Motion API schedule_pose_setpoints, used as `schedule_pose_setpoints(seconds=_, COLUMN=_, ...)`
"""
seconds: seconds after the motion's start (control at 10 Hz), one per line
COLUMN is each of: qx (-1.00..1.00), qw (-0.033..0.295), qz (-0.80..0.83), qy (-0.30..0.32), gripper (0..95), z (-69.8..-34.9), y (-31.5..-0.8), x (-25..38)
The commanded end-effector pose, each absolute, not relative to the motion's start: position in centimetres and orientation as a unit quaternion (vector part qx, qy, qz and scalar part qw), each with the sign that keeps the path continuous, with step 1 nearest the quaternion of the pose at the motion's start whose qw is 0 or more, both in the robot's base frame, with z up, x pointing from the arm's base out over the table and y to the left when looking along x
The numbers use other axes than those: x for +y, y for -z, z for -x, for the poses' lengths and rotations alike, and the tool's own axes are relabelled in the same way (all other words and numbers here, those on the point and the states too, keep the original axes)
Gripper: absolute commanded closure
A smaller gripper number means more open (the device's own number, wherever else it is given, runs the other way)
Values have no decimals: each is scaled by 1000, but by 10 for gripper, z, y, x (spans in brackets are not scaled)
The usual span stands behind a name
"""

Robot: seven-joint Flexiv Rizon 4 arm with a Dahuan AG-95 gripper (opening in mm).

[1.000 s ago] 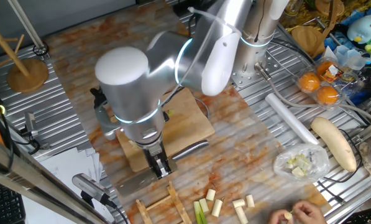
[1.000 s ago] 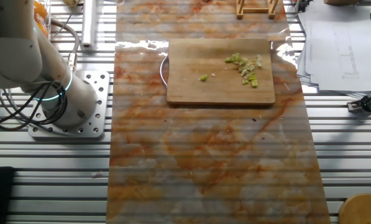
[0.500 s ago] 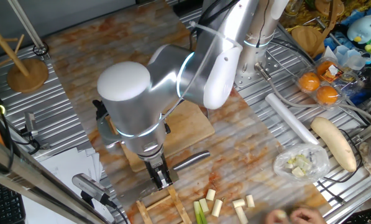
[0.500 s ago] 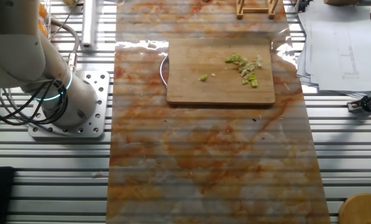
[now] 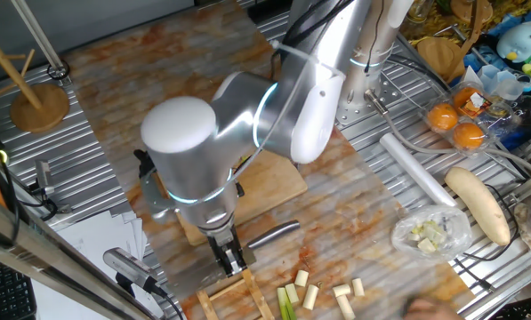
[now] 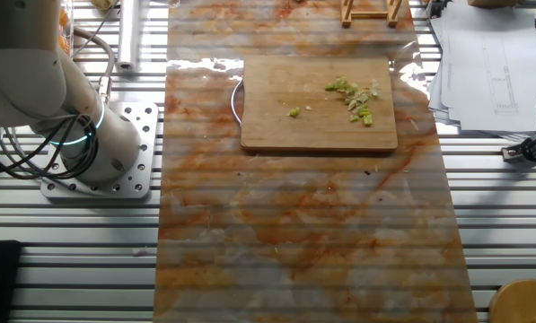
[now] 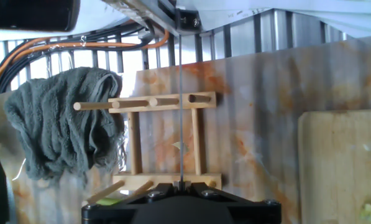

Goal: Chop the scallions

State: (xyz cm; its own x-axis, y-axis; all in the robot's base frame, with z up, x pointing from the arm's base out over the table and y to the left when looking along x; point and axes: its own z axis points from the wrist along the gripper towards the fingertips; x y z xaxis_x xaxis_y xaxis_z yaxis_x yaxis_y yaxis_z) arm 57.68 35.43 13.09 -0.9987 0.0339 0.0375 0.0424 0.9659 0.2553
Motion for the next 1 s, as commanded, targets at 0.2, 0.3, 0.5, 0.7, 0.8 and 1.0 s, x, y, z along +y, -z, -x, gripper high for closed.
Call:
schedule_pose_setpoints(seconds=0.2, qx=-992, qw=14, qz=15, qy=124, gripper=950, z=-577, y=-121, x=355)
schedule_pose_setpoints(seconds=0.3, qx=-992, qw=14, qz=12, qy=123, gripper=950, z=-576, y=-116, x=353)
schedule_pose_setpoints(seconds=0.5, qx=-992, qw=13, qz=3, qy=123, gripper=950, z=-574, y=-111, x=348)
schedule_pose_setpoints(seconds=0.7, qx=-992, qw=11, qz=1, qy=123, gripper=950, z=-574, y=-107, x=346)
schedule_pose_setpoints(seconds=0.8, qx=-992, qw=11, qz=0, qy=123, gripper=950, z=-574, y=-105, x=345)
schedule_pose_setpoints(seconds=1.0, qx=-993, qw=10, qz=0, qy=121, gripper=950, z=-574, y=-100, x=343)
